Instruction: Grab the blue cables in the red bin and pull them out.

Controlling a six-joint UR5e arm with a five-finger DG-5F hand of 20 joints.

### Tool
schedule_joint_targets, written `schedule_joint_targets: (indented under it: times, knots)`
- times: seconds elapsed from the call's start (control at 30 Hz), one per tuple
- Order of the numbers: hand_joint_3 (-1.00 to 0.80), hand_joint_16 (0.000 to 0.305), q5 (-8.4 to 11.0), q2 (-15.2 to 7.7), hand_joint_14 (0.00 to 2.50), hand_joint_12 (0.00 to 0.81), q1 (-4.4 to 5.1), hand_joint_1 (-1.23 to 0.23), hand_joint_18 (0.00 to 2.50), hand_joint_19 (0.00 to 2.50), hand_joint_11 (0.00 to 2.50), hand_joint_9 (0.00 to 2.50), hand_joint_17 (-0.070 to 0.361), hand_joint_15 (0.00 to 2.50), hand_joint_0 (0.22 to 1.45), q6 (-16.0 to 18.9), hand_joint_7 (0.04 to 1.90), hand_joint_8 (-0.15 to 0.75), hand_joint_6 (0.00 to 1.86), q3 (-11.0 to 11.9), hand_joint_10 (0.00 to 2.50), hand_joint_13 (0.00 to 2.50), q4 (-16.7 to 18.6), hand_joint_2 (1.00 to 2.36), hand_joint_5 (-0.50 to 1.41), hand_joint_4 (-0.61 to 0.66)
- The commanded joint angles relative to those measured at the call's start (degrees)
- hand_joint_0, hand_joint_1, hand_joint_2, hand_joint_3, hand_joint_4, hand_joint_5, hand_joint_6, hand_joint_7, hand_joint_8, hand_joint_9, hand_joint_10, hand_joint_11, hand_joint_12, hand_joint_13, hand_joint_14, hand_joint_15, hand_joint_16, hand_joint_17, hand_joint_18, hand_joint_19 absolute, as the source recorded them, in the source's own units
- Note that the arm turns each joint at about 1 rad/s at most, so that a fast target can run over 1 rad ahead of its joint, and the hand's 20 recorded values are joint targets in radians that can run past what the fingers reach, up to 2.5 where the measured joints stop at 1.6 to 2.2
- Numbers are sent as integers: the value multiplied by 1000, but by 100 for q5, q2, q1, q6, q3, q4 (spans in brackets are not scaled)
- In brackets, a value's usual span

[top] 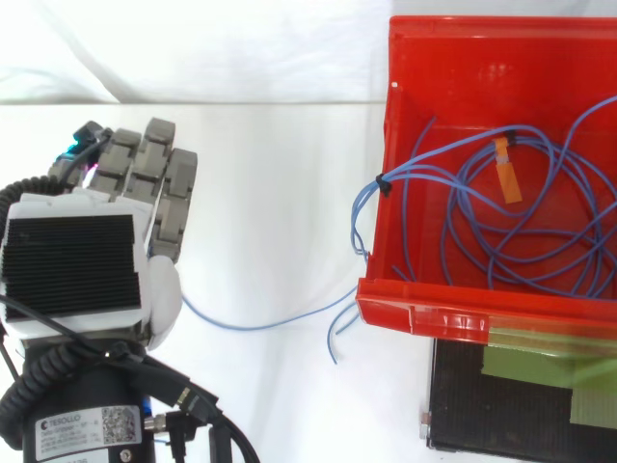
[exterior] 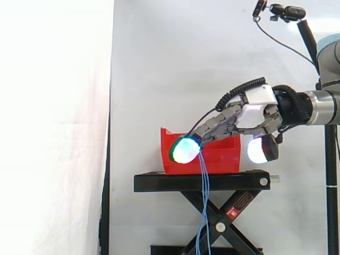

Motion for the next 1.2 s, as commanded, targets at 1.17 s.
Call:
schedule_joint_targets:
  times: [1.17]
  knots:
    - [-1000, 61, -160, -469, 2, 387, -151, -891, 66, 200, 206, 232, 137, 55, 693, -282, 321, 273, 10, 80, 9, 146, 1137, 1000, 446, 236]
